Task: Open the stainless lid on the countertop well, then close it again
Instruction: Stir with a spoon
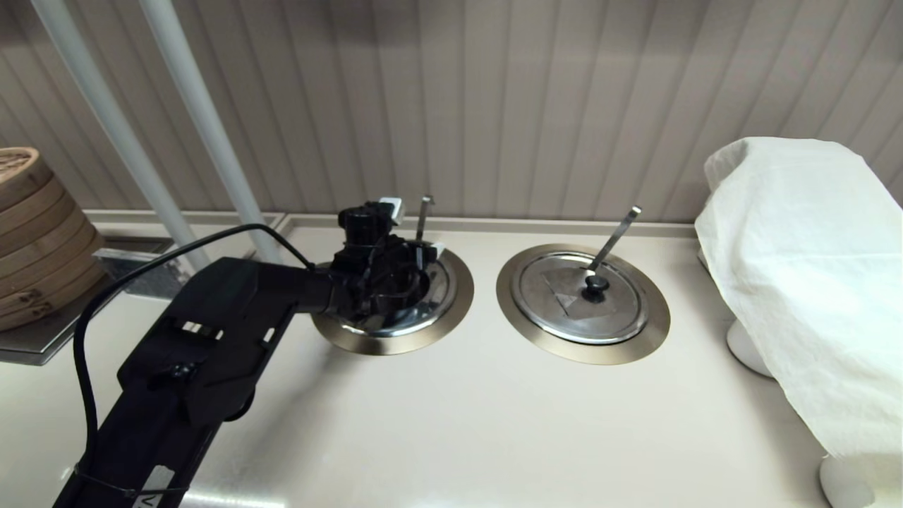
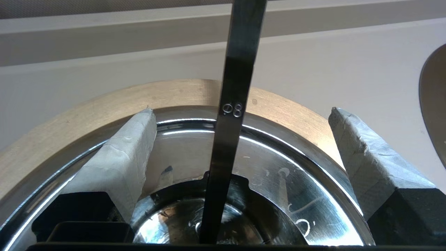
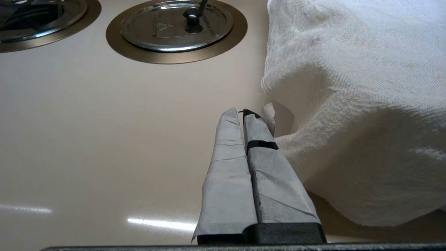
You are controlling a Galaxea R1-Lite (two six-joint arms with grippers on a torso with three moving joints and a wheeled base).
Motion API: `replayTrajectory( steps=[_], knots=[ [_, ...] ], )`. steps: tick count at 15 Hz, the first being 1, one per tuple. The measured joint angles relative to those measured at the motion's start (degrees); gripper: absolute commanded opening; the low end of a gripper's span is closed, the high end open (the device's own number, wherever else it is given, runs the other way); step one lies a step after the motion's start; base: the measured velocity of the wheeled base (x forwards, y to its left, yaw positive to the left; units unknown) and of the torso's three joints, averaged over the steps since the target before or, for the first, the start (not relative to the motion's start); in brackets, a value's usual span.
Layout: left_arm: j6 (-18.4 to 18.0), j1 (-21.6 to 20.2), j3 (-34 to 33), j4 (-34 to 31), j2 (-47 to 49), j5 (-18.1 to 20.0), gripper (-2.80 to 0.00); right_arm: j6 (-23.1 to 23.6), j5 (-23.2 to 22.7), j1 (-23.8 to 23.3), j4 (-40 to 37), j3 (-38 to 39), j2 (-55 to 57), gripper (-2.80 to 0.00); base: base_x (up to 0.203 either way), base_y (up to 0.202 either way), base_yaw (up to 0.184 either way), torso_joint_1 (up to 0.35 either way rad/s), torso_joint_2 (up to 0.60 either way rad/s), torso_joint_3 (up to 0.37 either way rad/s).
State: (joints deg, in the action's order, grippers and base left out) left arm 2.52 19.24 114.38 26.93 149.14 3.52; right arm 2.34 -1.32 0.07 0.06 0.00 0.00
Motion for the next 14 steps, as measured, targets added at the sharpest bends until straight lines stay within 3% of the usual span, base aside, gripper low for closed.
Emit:
replayTrajectory(
  steps=[14],
  knots=[
    [-0.2, 0.3, 0.1, 2.1, 3.4, 0.2, 0.0, 0.0, 0.0, 0.0, 0.0, 0.0, 0.0, -2.8, 0.0, 0.0, 0.0, 0.0, 0.0, 0.0]
  ],
)
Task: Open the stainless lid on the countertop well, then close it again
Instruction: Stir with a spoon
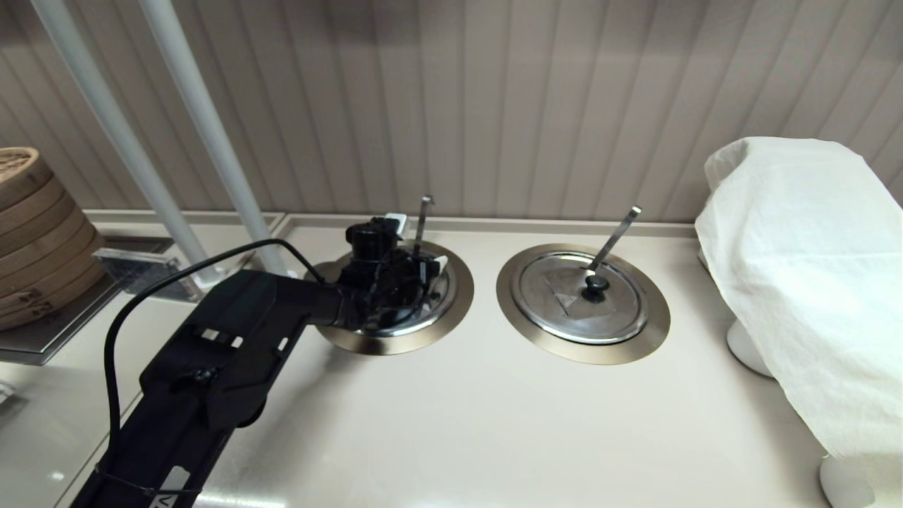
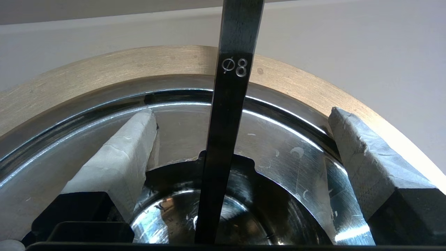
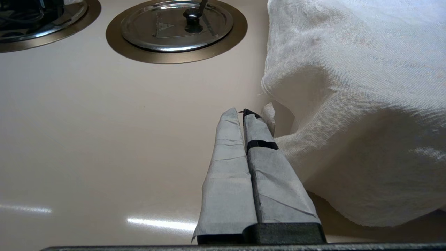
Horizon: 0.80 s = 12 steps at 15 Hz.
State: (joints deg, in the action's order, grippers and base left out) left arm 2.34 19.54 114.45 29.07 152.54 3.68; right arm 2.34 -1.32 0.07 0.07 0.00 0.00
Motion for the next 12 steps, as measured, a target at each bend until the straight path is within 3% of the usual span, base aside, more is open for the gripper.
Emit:
replayTrajectory(
  steps=[1, 2, 12],
  knots=[
    [-0.2, 0.0, 0.0, 0.0, 0.1, 0.0, 0.0, 0.0, 0.0, 0.0, 0.0, 0.0, 0.0, -2.8, 0.0, 0.0, 0.0, 0.0, 0.0, 0.0],
    [-0.6, 0.0, 0.1, 0.0, 0.2, -0.1, -2.8, 0.0, 0.0, 0.0, 0.0, 0.0, 0.0, -2.8, 0.0, 0.0, 0.0, 0.0, 0.0, 0.0],
    [-0.9, 0.0, 0.1, 1.8, 0.7, -0.1, -2.8, 0.0, 0.0, 0.0, 0.0, 0.0, 0.0, -2.8, 0.0, 0.0, 0.0, 0.0, 0.0, 0.0]
  ],
)
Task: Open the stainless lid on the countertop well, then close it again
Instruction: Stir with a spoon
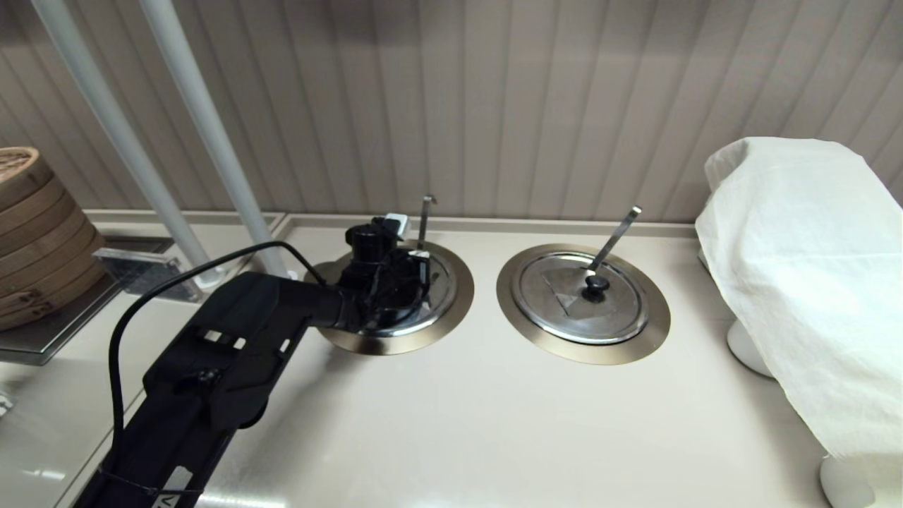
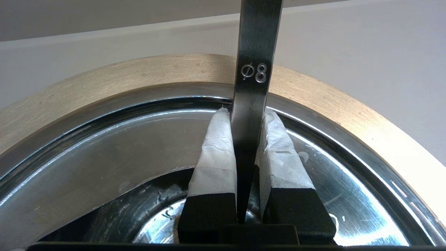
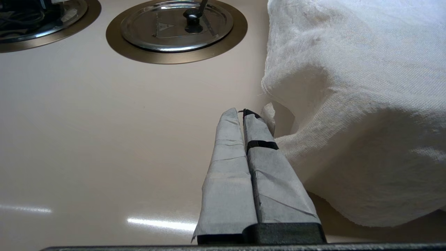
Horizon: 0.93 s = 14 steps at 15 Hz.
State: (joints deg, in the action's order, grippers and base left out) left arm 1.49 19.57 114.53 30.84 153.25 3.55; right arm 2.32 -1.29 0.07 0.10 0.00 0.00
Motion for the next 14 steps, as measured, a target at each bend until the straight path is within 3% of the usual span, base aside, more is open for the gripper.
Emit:
replayTrajectory(
  steps=[7, 14],
  knots=[
    [0.1, 0.1, -0.2, -0.1, -0.2, -0.5, -2.8, 0.0, 0.0, 0.0, 0.0, 0.0, 0.0, -2.8, 0.0, 0.0, 0.0, 0.0, 0.0, 0.0],
    [0.2, -0.6, -2.0, -0.1, -4.6, -6.3, -2.8, 0.0, 0.0, 0.0, 0.0, 0.0, 0.0, -2.8, 0.0, 0.0, 0.0, 0.0, 0.0, 0.0]
  ],
)
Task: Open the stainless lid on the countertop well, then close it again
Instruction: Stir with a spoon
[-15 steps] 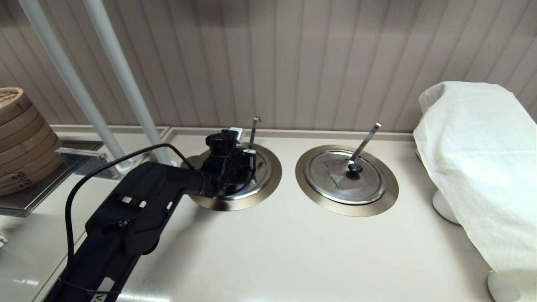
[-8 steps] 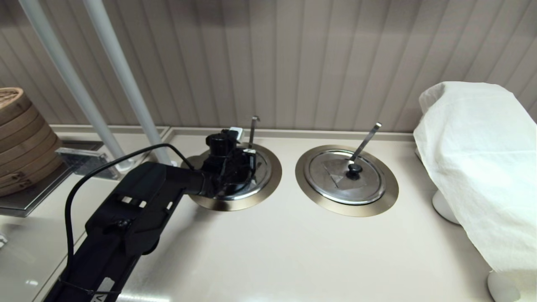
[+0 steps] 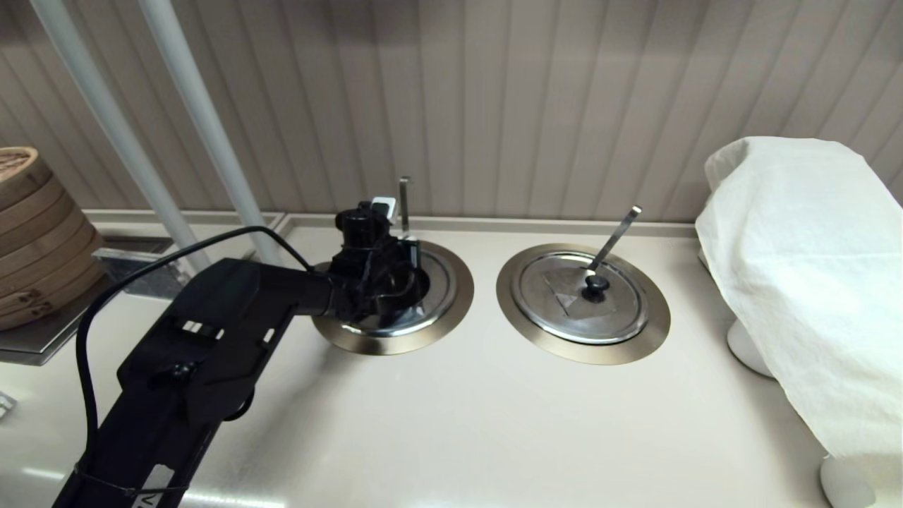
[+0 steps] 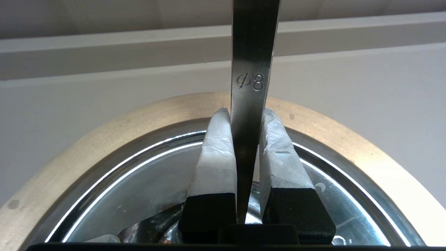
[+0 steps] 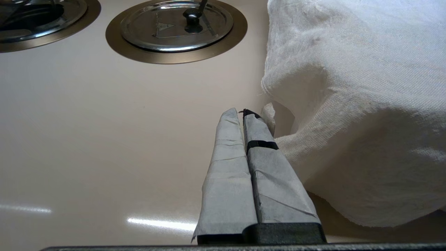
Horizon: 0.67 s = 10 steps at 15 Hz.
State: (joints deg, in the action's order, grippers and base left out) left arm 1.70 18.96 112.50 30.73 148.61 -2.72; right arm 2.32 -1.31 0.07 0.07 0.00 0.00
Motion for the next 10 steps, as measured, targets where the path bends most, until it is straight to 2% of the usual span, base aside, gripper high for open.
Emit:
replayTrajectory(
  steps=[4, 8, 10],
  knots=[
    [0.2, 0.0, -5.5, 0.1, -4.4, -0.3, -2.8, 0.0, 0.0, 0.0, 0.0, 0.0, 0.0, -2.8, 0.0, 0.0, 0.0, 0.0, 0.0, 0.0],
    [2.0, 0.0, -13.8, 0.1, -10.7, -0.5, -2.8, 0.0, 0.0, 0.0, 0.0, 0.0, 0.0, -2.8, 0.0, 0.0, 0.0, 0.0, 0.0, 0.0],
    [2.1, 0.0, -15.6, 0.1, -12.7, -2.8, -2.8, 0.0, 0.0, 0.0, 0.0, 0.0, 0.0, -2.8, 0.0, 0.0, 0.0, 0.0, 0.0, 0.0]
  ],
)
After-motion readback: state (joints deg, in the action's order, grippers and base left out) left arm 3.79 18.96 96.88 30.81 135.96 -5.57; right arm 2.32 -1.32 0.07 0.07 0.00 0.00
